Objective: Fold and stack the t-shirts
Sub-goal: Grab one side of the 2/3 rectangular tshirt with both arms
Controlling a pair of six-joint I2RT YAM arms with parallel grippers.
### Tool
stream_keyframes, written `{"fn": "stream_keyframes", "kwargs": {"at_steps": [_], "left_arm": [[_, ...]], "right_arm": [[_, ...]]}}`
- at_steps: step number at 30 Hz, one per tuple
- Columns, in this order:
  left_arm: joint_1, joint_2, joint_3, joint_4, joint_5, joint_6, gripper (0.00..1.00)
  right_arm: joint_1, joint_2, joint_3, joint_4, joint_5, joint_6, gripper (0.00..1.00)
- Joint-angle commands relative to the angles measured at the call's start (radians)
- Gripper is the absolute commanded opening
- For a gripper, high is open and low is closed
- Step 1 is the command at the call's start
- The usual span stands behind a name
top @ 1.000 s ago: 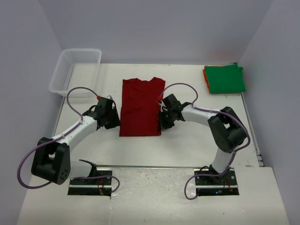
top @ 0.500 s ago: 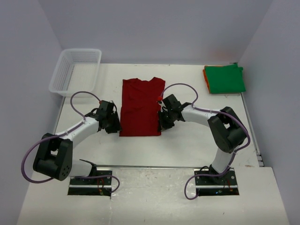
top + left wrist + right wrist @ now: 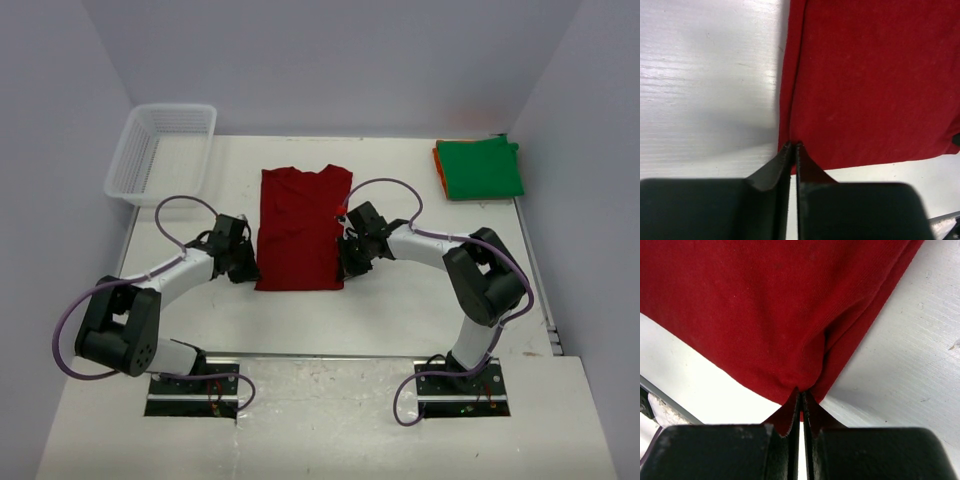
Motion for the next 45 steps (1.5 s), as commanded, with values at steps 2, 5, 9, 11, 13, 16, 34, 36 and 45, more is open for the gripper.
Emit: {"fn": "stream_keyframes", "kwargs": {"at_steps": [2,5,9,11,13,16,34,36,45], "left_arm": [[0.001,-0.015,-0.017,0.045,0.035,-0.002,0.0],[0.002,-0.038,-0.028,0.039,0.036,-0.006,0.0],[0.002,-0.121,-0.052,-0.006,0.031,-0.025,0.0],[0.002,-0.183,-0.057,-0.031,0.025,-0.025,0.0],[0.002,-0.225,-0.059,-0.079,0.016,-0.026,0.0],[0.002,-0.302,-0.06,-0.125,0.021,-0.022,0.0],[-0.013,-0.585,-0.123,-0.269,0.148,-0.072,0.0],[-0.016,-0.609,-0.117,-0.287,0.156,-0.077,0.0],[-0.045,-0.754,-0.106,-0.347,0.183,-0.109,0.0]], "right_arm": [[0.0,-0.031,0.001,0.016,0.007,-0.013,0.0],[0.0,-0.037,-0.005,0.016,0.013,-0.008,0.0],[0.004,-0.068,-0.013,-0.01,0.06,0.001,0.0],[0.02,-0.109,-0.028,-0.024,0.122,0.002,0.0],[0.03,-0.135,-0.041,-0.039,0.151,0.006,0.0],[0.041,-0.186,-0.068,-0.05,0.163,0.01,0.0],[0.046,-0.376,-0.131,-0.137,0.147,-0.001,0.0],[0.059,-0.396,-0.139,-0.149,0.143,0.001,0.0],[0.148,-0.586,-0.193,-0.214,0.195,0.062,0.0]]}}
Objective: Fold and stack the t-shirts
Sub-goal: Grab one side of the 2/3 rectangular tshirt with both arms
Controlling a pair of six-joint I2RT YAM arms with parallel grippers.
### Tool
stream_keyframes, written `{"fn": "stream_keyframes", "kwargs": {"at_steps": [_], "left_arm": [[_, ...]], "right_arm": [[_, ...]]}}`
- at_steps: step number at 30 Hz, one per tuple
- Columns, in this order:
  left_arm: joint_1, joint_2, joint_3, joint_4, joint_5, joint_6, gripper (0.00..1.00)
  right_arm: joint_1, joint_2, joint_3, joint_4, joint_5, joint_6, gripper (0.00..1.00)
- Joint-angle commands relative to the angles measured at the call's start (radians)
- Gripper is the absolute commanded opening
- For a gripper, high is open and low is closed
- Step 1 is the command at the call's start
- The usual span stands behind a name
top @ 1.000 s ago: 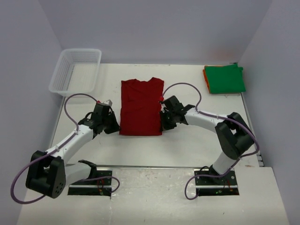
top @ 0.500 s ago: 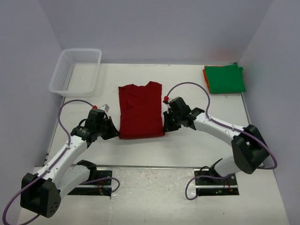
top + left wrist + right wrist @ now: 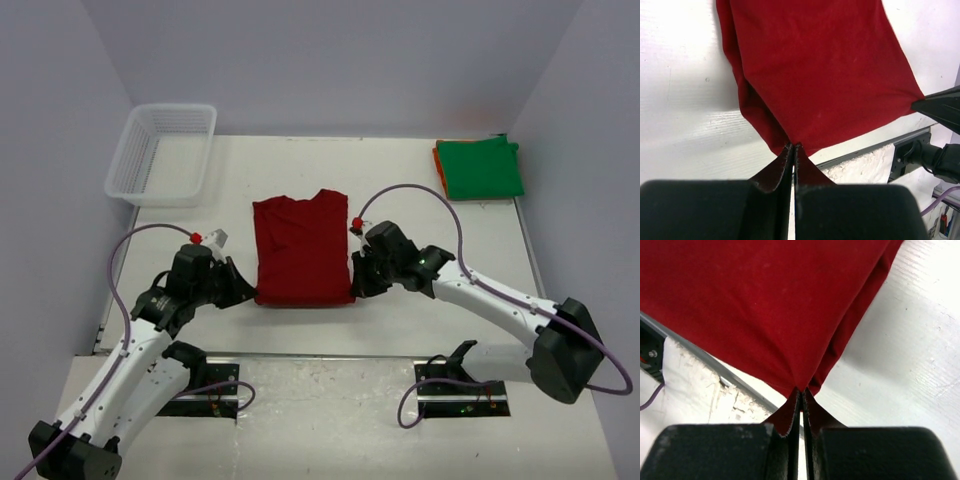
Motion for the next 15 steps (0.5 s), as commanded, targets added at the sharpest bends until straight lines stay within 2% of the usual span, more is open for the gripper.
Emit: {"fn": "stream_keyframes", "kwargs": {"at_steps": [1,7,11,15], "left_arm": [[-0.005,-0.039,0.003,-0.034,0.028,-0.016,0.0],[-0.005,0.022,-0.061,0.0,0.122,0.008,0.0],[-0.005,0.013,-0.034,-0.035,0.069,0.019,0.0],[-0.005,-0.024,-0.011,-0.042,0.047,0.019,0.0]], "right_arm": [[0.013,-0.081,-0.023,-0.044,0.057,0.031,0.0],[0.066,-0.208,-0.127,0.005,0.114,0.044,0.0],[0.105,-0.299,-0.198,0.059,0.108,0.084,0.0],[0.134,-0.296,-0.213,0.044,0.157,0.133,0.0]]}}
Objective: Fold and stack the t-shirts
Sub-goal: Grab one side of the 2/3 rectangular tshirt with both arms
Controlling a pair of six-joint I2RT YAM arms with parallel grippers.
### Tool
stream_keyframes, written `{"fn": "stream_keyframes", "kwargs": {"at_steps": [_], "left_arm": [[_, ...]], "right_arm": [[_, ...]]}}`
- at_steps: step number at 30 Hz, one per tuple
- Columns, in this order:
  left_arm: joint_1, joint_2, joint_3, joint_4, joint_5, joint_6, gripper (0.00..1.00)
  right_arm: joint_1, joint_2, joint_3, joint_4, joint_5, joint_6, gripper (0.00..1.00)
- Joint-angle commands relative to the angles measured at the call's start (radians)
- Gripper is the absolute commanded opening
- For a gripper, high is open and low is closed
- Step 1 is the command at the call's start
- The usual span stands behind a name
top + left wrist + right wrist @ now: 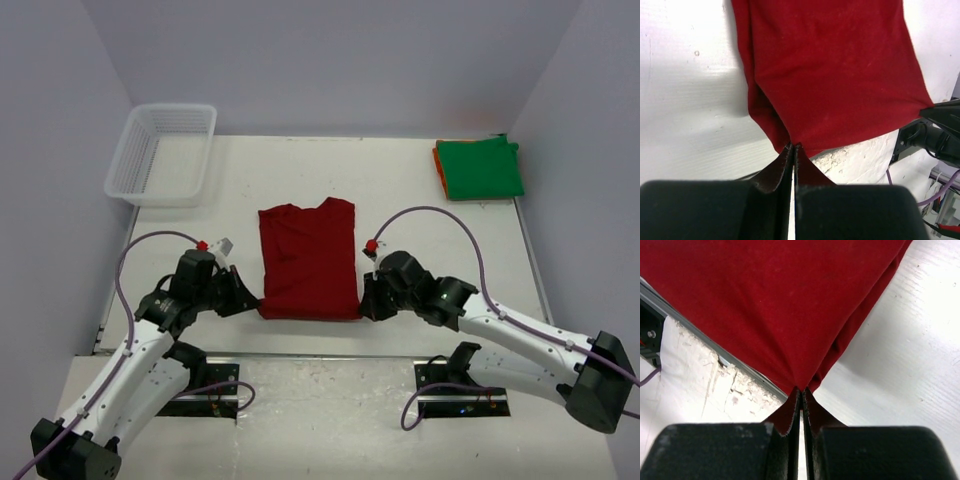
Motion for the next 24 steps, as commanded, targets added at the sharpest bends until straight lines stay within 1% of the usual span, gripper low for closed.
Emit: {"fn": "stream_keyframes", "kwargs": {"at_steps": [1,3,4,6,9,11,13,14,16,18,20,23,24], "left_arm": [[-0.001,-0.022,0.043,-0.016,-0.015,0.024,0.0],[-0.001,0.001,0.04,-0.014,-0.006,0.036,0.0],[-0.001,0.01,0.04,-0.011,0.005,0.043,0.0],[-0.001,0.028,0.041,-0.004,0.009,0.053,0.0],[-0.001,0.039,0.069,0.004,-0.032,0.06,0.0],[-0.001,0.05,0.112,0.013,-0.073,0.063,0.0],[-0.001,0.094,0.165,0.027,-0.103,0.073,0.0],[-0.001,0.113,0.185,0.032,-0.103,0.081,0.0],[-0.001,0.16,0.219,0.053,-0.074,0.092,0.0],[-0.002,0.163,0.207,0.059,-0.071,0.101,0.0],[-0.002,0.153,0.186,0.069,-0.071,0.115,0.0],[-0.002,0.148,0.132,0.096,-0.057,0.1,0.0],[-0.002,0.159,0.098,0.124,-0.031,0.093,0.0]], "right_arm": [[0.022,0.015,-0.004,0.014,0.074,0.057,0.0],[0.037,0.042,0.014,-0.018,0.097,0.087,0.0],[0.057,0.067,0.022,-0.036,0.148,0.088,0.0],[0.072,0.084,0.048,-0.058,0.192,0.108,0.0],[0.074,0.086,0.08,-0.066,0.231,0.113,0.0],[0.074,0.099,0.112,-0.087,0.265,0.113,0.0],[0.074,0.127,0.184,-0.121,0.292,0.104,0.0],[0.074,0.153,0.226,-0.125,0.297,0.093,0.0],[0.074,0.164,0.25,-0.118,0.288,0.067,0.0],[0.077,0.168,0.254,-0.118,0.285,0.062,0.0],[0.077,0.178,0.22,-0.115,0.291,0.061,0.0],[0.077,0.228,0.177,-0.096,0.297,0.073,0.0],[0.078,0.256,0.171,-0.087,0.279,0.096,0.0]]}}
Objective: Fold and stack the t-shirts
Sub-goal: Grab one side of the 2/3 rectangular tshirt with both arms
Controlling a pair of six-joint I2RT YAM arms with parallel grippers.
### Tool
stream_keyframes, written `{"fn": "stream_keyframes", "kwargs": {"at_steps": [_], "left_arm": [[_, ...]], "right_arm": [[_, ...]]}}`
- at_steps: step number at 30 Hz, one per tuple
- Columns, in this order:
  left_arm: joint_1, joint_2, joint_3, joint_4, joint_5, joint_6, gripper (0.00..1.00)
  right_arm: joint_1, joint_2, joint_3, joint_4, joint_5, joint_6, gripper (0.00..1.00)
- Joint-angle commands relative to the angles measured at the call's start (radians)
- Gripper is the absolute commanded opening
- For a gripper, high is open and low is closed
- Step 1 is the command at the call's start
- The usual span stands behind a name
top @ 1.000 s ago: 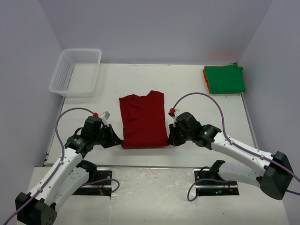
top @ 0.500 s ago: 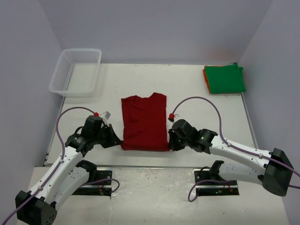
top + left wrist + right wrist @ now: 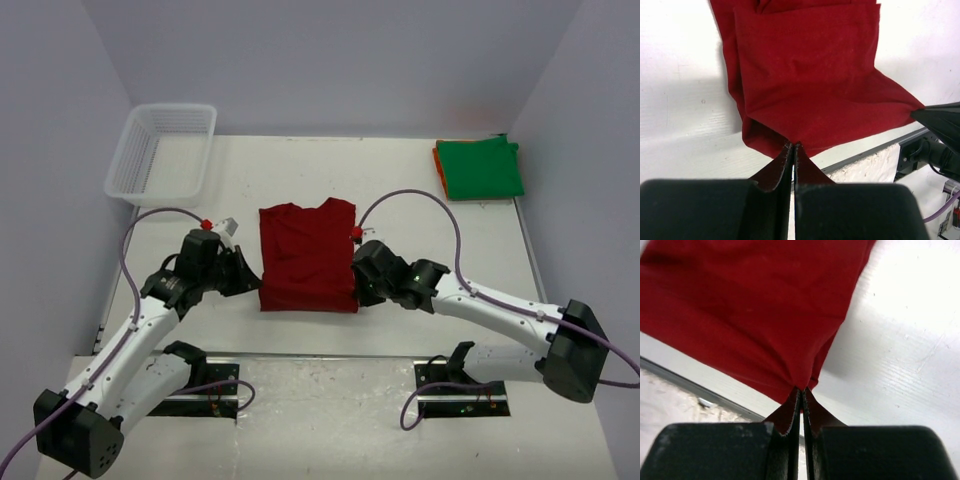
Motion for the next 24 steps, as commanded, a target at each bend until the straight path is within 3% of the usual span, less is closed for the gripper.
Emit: {"fn": "stream_keyframes", "kwargs": {"at_steps": [1,5,10,15,24], "left_arm": [[-0.002,0.013,-0.069,0.075,0.045,0.009,0.0],[-0.002,0.067,-0.112,0.093,0.096,-0.001,0.0],[-0.008,0.029,-0.145,0.071,0.151,-0.023,0.0],[-0.02,0.039,-0.156,-0.006,0.169,0.003,0.0],[-0.076,0.082,-0.208,-0.005,0.175,-0.012,0.0]], "right_arm": [[0.008,0.064,-0.041,0.004,0.013,0.028,0.0],[0.029,0.095,-0.058,0.0,-0.001,0.086,0.0],[0.08,0.098,-0.052,-0.031,-0.028,0.123,0.0],[0.137,0.126,-0.05,-0.043,-0.058,0.155,0.0],[0.195,0.104,-0.069,-0.1,-0.098,0.238,0.0]]}}
